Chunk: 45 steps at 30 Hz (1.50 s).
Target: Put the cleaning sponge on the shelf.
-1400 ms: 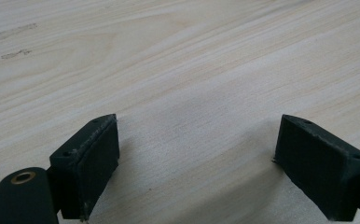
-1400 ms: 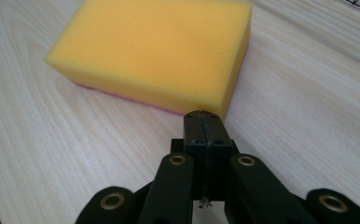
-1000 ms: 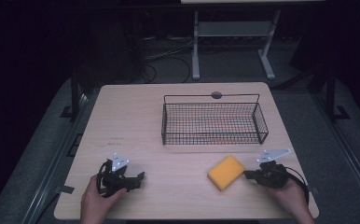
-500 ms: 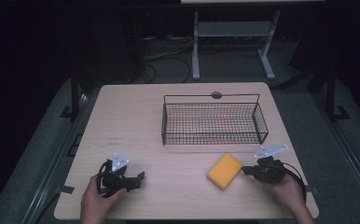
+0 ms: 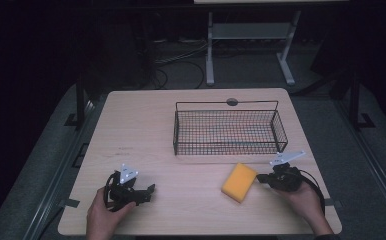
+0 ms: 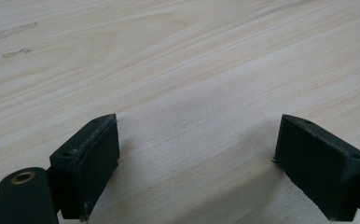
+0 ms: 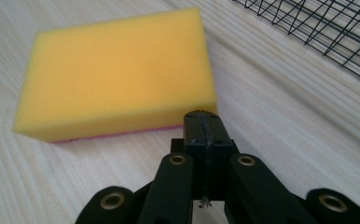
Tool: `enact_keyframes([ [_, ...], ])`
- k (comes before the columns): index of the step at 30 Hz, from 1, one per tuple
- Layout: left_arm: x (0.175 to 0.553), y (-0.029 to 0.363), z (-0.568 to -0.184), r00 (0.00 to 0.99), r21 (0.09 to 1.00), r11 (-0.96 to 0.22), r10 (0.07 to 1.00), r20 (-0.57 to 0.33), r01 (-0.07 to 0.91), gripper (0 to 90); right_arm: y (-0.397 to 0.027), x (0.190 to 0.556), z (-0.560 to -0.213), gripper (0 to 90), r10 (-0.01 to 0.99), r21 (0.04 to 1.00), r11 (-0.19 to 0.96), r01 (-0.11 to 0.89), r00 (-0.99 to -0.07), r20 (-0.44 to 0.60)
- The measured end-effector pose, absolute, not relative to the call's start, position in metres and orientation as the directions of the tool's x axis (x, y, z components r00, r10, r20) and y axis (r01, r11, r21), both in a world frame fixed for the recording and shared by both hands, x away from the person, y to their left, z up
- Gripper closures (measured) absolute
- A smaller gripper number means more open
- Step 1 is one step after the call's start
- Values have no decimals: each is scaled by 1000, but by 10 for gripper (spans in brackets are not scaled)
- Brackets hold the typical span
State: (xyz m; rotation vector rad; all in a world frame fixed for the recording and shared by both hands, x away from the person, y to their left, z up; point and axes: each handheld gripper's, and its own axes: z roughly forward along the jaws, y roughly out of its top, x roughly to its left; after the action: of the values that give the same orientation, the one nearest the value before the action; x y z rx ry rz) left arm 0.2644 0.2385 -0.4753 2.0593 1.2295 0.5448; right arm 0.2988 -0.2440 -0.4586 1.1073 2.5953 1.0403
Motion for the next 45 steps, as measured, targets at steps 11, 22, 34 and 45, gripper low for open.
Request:
enact_keyframes([
  [11,264,238,-476,466,727,-327,885,11,604,128,-237,309,-458,898,676,645,500,578,-726,126],
  [22,264,238,-475,466,726,-328,885,11,605,128,-231,317,-455,897,675,652,497,573,-727,124],
  [34,264,238,-475,466,724,-329,885,12,606,128,-232,318,-441,897,675,670,475,570,-725,139],
  [45,264,238,-475,466,725,-328,885,11,606,128,-211,311,-422,897,630,691,487,534,-763,146],
])
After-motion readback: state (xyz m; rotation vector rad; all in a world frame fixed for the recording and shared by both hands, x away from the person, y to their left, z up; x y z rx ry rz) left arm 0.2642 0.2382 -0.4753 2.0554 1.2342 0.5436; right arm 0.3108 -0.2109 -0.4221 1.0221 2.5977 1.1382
